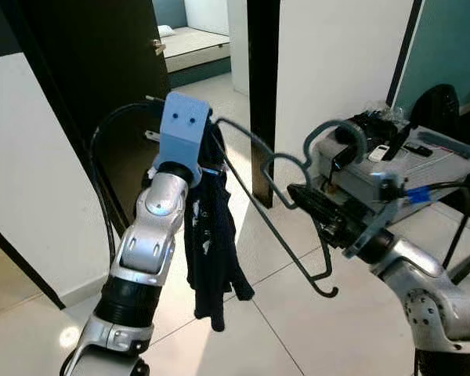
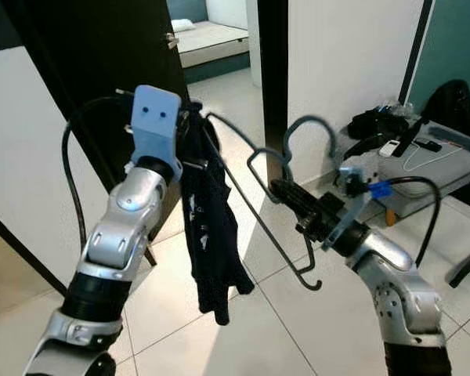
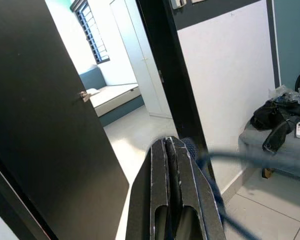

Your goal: Hang hanger

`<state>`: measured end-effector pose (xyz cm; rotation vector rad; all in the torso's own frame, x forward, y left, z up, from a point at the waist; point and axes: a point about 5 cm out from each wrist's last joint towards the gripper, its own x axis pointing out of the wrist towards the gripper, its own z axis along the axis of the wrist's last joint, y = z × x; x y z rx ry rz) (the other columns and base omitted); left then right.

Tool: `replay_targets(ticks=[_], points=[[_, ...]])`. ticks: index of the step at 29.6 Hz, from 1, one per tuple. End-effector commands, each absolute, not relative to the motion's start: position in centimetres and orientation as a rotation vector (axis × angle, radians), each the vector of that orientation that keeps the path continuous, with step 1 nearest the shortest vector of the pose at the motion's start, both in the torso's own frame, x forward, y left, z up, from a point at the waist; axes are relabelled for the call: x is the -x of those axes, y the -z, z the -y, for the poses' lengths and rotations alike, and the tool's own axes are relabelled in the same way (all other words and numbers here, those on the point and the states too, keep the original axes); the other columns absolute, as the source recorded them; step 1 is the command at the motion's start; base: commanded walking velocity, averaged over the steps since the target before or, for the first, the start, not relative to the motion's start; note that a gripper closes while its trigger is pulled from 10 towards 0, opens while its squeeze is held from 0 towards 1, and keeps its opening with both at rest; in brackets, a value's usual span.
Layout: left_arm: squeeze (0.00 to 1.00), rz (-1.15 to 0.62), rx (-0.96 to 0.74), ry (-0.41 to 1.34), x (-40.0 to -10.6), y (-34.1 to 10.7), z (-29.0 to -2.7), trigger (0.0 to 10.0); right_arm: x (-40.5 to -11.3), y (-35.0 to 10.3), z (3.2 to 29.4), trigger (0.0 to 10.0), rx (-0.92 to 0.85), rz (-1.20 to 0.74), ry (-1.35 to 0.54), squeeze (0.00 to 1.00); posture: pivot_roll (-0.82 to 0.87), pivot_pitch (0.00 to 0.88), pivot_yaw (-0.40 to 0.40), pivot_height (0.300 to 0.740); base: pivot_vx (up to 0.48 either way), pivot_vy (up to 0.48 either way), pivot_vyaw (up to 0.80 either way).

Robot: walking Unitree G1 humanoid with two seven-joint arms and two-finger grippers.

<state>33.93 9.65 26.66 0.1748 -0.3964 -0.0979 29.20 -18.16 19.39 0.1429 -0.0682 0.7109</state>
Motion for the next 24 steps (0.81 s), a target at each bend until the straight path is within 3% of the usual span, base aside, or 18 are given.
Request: replay_targets(ticks=[1,24], points=[[0.0,0.429,-0.166,0.089,-33.9,-27.5,-10.2,0.4,-29.7,-18.8,18.3,10.0,-0.111,0.033,-0.666,0.0,-0.08,0.0,0.112,0.74,0.0,0.0,0.0],[0.0,0.422,-0.095,0.21,-33.5,-27.1,-8.3,0.2,-30.2,-17.9,18.3,10.0,0.024,-0.011,-0.604,0.0,-0.08,0.0,0.116,0.74,0.0,0.0,0.0]])
